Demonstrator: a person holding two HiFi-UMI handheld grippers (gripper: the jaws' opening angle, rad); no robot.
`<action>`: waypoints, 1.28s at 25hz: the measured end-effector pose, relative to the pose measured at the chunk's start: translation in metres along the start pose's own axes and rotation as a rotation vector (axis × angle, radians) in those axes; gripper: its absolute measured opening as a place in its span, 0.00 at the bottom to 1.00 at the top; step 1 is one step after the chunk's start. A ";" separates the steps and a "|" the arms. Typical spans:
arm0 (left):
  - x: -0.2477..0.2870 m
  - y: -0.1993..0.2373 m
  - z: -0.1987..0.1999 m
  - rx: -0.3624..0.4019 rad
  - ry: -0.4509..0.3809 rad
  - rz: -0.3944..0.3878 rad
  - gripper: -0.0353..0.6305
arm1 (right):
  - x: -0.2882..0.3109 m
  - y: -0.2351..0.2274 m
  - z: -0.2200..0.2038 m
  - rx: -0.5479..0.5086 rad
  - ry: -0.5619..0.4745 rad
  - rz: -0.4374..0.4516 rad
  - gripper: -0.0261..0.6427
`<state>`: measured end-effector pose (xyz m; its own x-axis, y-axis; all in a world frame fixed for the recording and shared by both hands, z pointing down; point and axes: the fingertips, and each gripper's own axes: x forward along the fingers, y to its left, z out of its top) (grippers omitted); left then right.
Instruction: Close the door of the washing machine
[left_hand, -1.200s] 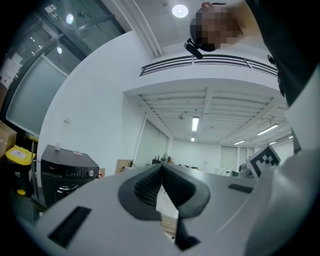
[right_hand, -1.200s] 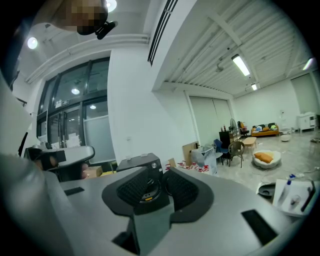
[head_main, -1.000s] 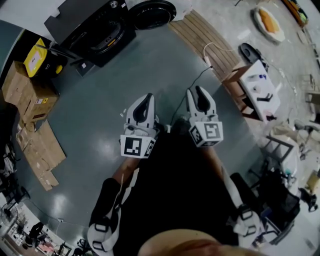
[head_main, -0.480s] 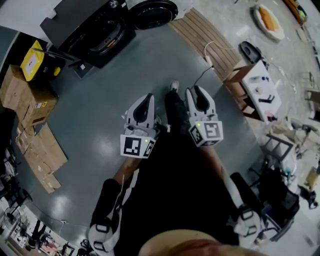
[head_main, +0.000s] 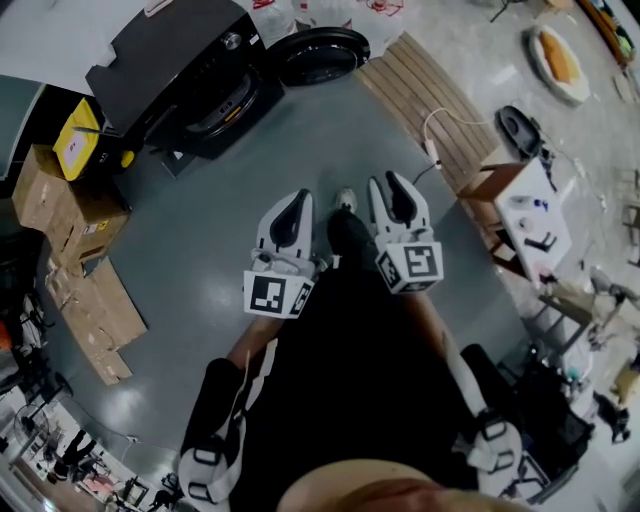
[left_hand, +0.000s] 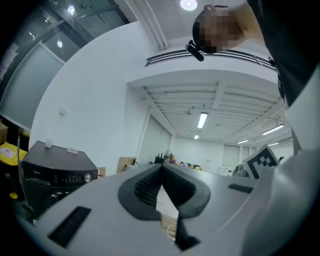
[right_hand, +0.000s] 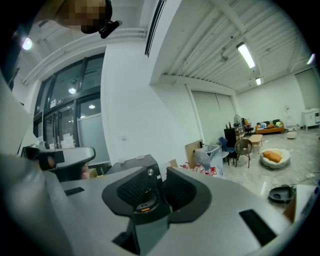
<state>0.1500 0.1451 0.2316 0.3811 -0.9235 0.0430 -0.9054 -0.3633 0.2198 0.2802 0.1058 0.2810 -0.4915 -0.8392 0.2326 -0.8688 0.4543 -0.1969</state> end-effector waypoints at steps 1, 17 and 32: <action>0.017 0.005 0.003 -0.001 0.000 0.007 0.06 | 0.014 -0.011 0.006 -0.006 0.000 0.004 0.20; 0.190 0.065 0.008 -0.044 0.048 0.065 0.06 | 0.171 -0.125 0.046 -0.021 0.026 0.019 0.20; 0.382 0.171 0.007 -0.053 0.119 -0.034 0.06 | 0.363 -0.222 0.037 -0.040 0.174 -0.080 0.20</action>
<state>0.1397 -0.2709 0.2792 0.4335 -0.8888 0.1490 -0.8818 -0.3842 0.2737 0.2970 -0.3105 0.3737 -0.4207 -0.8105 0.4076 -0.9055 0.4028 -0.1337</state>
